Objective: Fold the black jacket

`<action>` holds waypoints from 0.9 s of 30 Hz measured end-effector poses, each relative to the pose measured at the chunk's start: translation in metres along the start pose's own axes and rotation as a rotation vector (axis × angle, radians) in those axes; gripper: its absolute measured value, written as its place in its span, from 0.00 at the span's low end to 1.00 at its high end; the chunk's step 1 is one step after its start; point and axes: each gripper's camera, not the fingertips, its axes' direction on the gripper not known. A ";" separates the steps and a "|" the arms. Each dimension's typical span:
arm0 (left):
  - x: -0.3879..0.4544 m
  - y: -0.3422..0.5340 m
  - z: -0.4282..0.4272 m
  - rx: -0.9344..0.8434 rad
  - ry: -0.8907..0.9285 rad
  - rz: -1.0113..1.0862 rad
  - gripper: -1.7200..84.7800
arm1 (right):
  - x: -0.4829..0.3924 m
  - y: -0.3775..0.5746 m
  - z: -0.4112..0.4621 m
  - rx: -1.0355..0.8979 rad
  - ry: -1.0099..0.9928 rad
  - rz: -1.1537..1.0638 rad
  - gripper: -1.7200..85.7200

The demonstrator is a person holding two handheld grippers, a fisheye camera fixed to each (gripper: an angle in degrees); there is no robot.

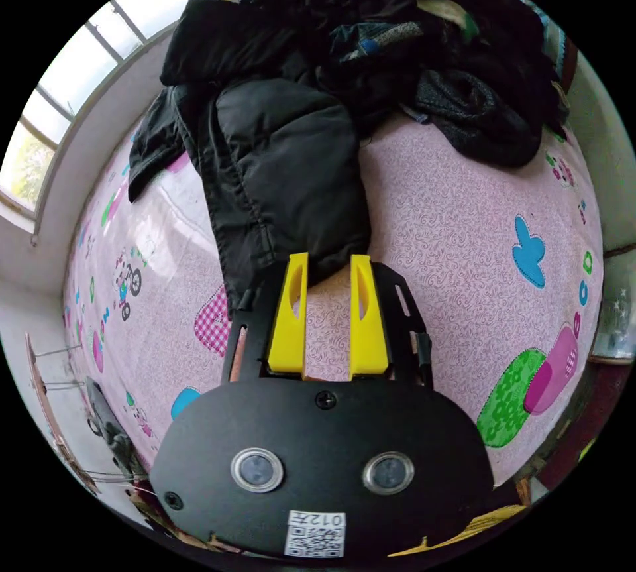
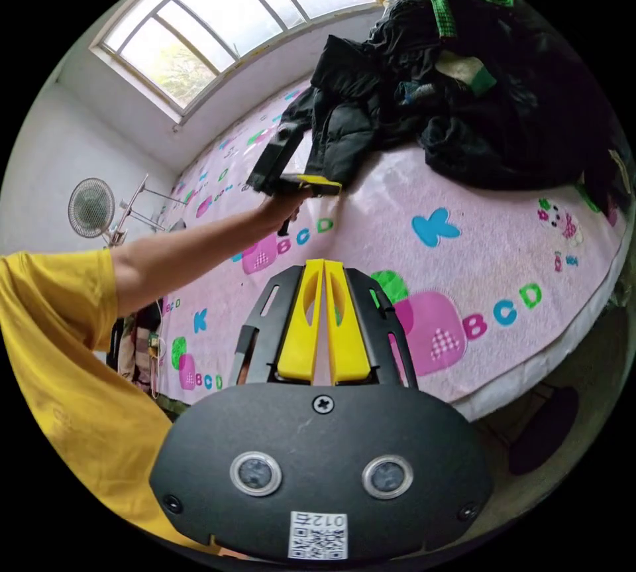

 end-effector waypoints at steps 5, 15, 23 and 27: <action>-0.035 -0.015 -0.016 0.055 0.181 -0.074 0.05 | 0.085 -0.099 0.020 0.018 -0.084 0.089 0.04; -0.064 -0.056 -0.072 0.098 0.347 0.003 0.03 | 0.231 -0.245 0.084 -0.049 -0.487 0.508 0.12; -0.054 -0.061 -0.115 0.081 0.397 -0.022 0.03 | 0.263 -0.293 0.055 -0.180 -0.618 0.202 0.04; -0.004 -0.049 -0.140 0.047 0.475 0.112 0.03 | 0.286 -0.276 0.018 -0.274 -0.660 -0.008 0.03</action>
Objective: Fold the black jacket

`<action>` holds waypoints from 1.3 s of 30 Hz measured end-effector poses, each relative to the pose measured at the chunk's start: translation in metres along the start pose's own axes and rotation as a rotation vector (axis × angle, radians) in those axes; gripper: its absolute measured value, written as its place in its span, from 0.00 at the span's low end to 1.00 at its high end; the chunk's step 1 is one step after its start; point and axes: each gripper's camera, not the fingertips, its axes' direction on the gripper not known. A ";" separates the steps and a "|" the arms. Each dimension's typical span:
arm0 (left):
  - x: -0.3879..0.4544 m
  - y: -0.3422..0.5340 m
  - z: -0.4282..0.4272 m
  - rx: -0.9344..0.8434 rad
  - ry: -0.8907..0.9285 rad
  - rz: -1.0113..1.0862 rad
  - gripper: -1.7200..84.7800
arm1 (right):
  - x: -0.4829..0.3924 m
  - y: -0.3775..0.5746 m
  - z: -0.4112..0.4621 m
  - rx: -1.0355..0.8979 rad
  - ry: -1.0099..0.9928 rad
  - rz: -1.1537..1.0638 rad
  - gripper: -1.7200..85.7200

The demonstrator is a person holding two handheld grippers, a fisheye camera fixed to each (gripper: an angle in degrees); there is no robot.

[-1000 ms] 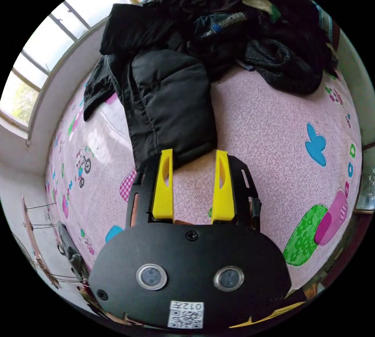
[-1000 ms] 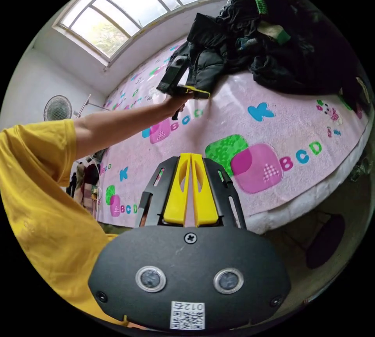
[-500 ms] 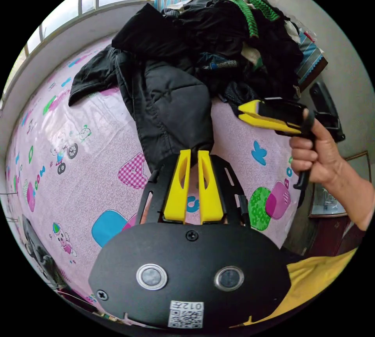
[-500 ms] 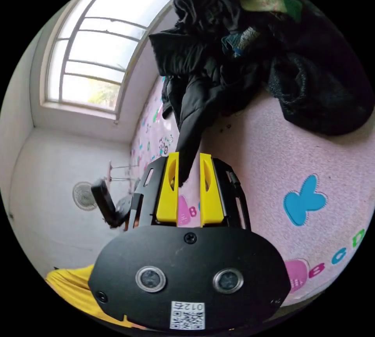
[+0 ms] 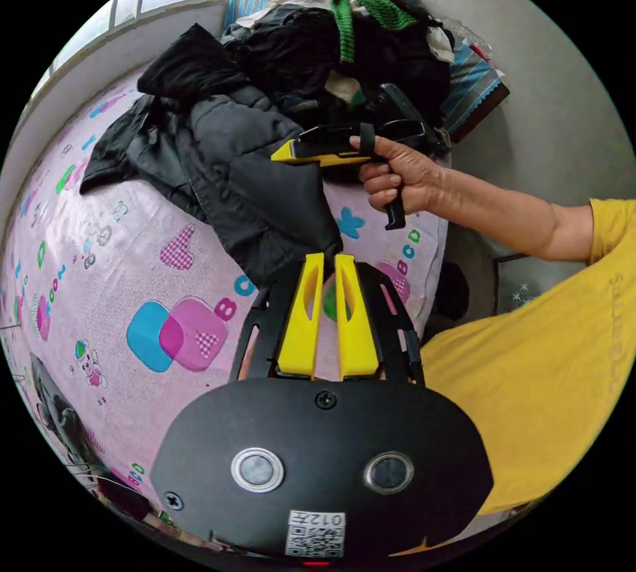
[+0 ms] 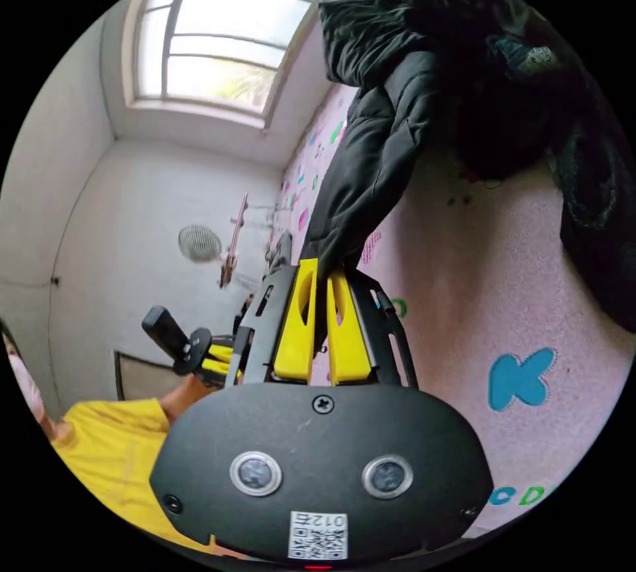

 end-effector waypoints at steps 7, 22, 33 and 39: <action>0.059 0.018 0.016 -0.053 0.336 0.041 0.03 | 0.026 0.102 -0.082 -0.449 0.184 -0.108 0.03; -0.133 0.024 -0.021 -0.024 -0.498 -0.710 0.15 | -0.007 0.124 -0.181 -0.134 0.806 0.027 0.10; -0.211 0.030 0.012 -0.329 -0.373 -0.698 0.20 | 0.002 0.031 -0.141 -0.082 0.965 0.047 0.16; -0.204 0.043 0.011 -0.348 -0.307 -0.620 0.10 | 0.030 0.002 -0.128 -0.180 0.813 0.200 0.15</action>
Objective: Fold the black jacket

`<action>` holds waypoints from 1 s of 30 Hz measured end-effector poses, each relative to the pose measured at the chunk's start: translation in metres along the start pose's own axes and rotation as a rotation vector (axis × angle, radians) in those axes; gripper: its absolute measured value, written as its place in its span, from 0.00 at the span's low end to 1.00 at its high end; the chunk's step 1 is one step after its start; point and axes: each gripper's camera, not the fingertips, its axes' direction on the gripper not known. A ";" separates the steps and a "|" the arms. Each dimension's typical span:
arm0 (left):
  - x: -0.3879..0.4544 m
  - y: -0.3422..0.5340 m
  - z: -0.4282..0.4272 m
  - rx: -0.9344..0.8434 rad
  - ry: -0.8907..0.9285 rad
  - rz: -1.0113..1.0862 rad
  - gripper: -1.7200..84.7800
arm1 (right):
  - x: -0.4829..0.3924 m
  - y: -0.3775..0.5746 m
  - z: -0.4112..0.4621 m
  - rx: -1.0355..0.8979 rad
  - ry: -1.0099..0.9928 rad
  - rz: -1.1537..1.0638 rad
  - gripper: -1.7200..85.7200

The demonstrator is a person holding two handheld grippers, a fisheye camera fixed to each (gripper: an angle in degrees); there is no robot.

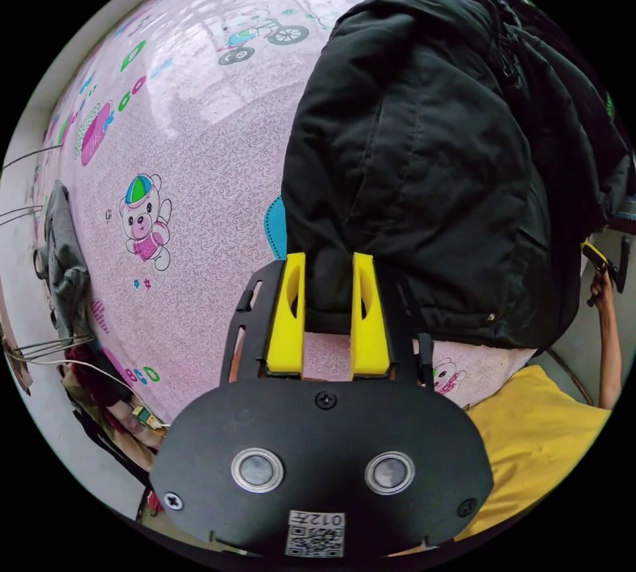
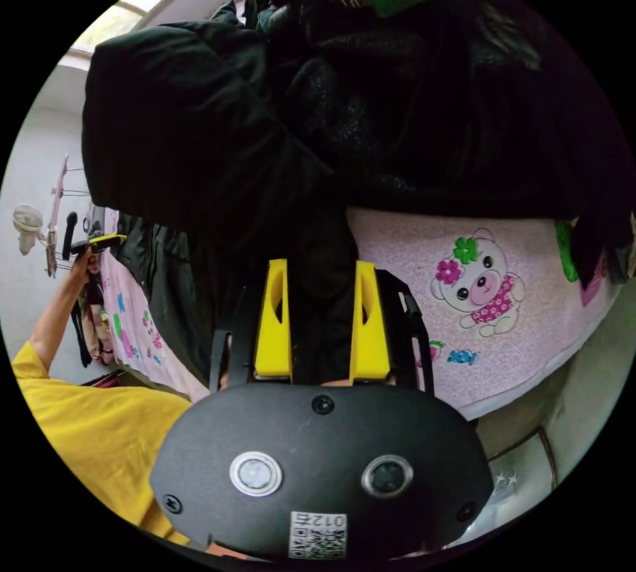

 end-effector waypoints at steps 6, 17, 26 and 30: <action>0.000 0.057 -0.014 0.083 -0.008 0.056 0.03 | -0.039 0.001 -0.007 -0.043 0.045 -0.166 0.05; -0.043 0.316 0.024 -0.026 0.065 -0.289 0.02 | -0.098 0.015 -0.026 -0.160 -0.102 -0.394 0.04; -0.033 0.528 0.075 0.085 0.206 -0.737 0.02 | -0.147 0.033 -0.026 -0.169 -0.180 -0.323 0.07; -0.013 0.581 0.052 0.338 0.146 -0.828 0.02 | -0.187 0.059 -0.064 0.019 -0.009 -0.432 0.09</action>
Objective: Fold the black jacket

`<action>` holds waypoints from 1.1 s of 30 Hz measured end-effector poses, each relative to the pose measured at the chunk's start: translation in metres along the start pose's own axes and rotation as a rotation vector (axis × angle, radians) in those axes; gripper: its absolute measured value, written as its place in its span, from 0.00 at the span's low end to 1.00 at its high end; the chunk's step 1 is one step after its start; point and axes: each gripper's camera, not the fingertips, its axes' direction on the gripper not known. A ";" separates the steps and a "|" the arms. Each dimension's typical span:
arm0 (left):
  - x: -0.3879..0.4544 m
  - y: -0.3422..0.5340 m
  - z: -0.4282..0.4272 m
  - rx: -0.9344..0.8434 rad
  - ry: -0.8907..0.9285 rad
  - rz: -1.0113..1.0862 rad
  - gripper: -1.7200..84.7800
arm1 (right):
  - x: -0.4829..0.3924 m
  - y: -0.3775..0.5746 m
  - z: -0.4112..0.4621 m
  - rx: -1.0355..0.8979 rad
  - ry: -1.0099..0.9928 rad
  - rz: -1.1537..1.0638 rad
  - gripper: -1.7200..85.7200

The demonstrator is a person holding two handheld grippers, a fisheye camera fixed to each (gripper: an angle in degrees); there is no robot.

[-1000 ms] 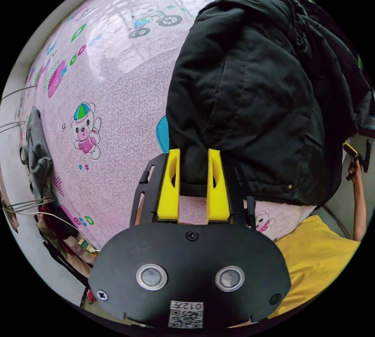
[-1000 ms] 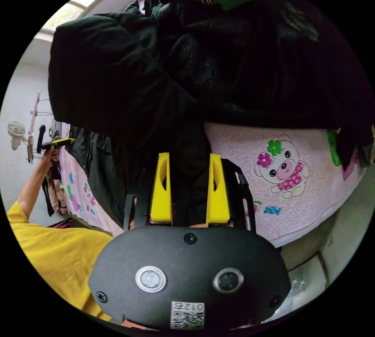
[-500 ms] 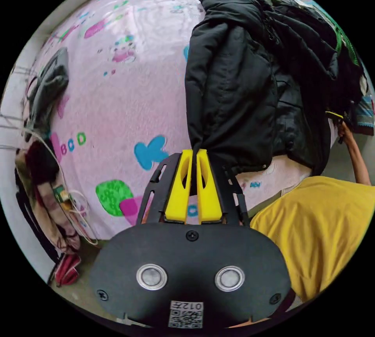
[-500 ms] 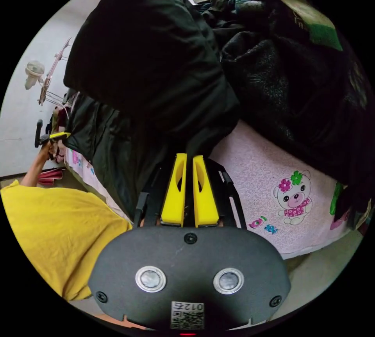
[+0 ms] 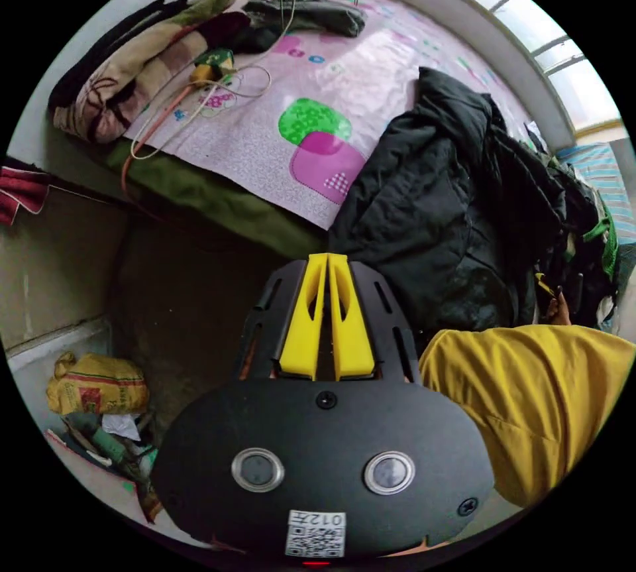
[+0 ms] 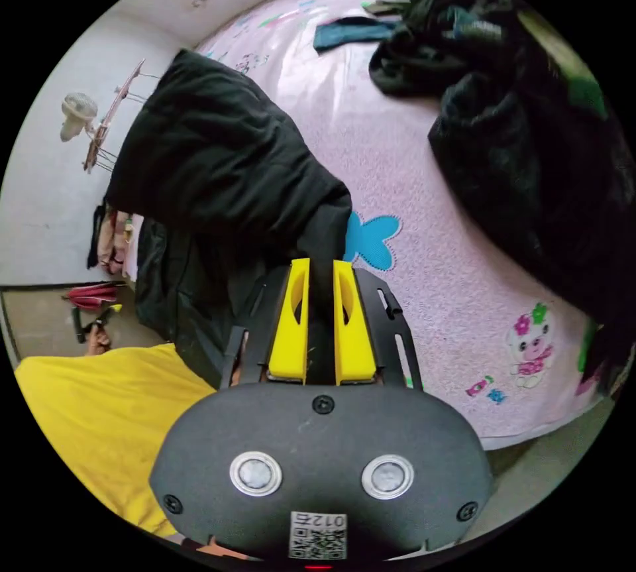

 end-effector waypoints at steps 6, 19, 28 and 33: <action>0.063 -0.013 -0.010 0.166 0.058 0.286 0.02 | -0.194 -0.004 -0.069 0.341 0.221 -0.637 0.11; 0.226 -0.025 0.071 0.028 0.127 0.814 0.03 | -0.235 -0.099 -0.043 0.056 0.460 -0.639 0.06; 0.336 -0.003 0.114 0.150 -0.103 1.045 0.10 | 0.025 -0.090 -0.120 0.358 -0.143 0.417 0.07; 0.388 0.026 0.155 0.186 -0.284 1.218 0.15 | 0.018 -0.033 -0.085 0.368 -0.142 0.374 0.05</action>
